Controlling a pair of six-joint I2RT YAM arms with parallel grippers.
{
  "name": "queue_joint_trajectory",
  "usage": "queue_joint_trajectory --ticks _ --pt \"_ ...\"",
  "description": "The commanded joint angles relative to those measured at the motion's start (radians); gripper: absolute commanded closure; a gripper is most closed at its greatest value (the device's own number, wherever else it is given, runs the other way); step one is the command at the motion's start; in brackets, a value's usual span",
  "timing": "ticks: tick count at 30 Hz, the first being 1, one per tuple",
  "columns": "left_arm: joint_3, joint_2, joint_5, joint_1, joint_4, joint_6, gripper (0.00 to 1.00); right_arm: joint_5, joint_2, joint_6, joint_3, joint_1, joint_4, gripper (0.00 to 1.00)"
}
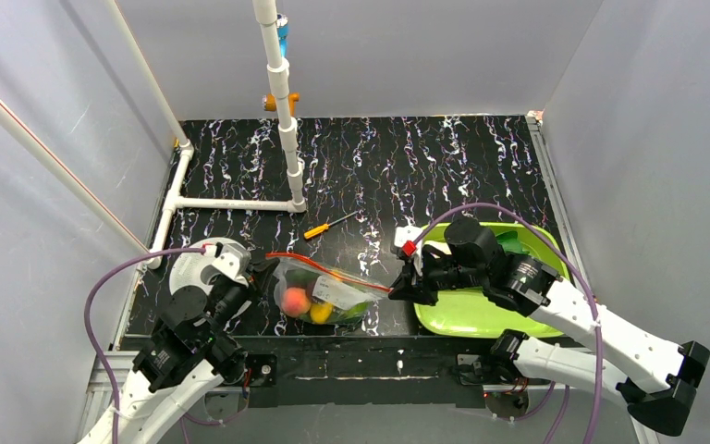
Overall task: Place the food in the zip-top bag and seal the zipper
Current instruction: Zip the zipper food storage bag at the center of the board.
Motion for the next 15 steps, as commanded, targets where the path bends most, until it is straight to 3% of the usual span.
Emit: queue_joint_trajectory --ticks 1,6,11,15 --pt "0.029 -0.024 -0.101 0.009 0.005 0.036 1.00 -0.022 -0.016 0.056 -0.016 -0.007 -0.065 0.99" --pt "0.021 -0.031 -0.093 0.008 0.009 0.038 1.00 -0.012 -0.019 0.065 -0.016 -0.007 -0.066 0.99" --pt "0.033 0.006 -0.050 0.008 0.023 0.035 0.97 -0.079 0.015 0.167 -0.019 -0.007 0.036 0.99" --pt "0.059 0.053 -0.068 0.009 0.010 0.012 0.50 -0.019 0.110 0.329 0.009 -0.007 0.157 0.96"
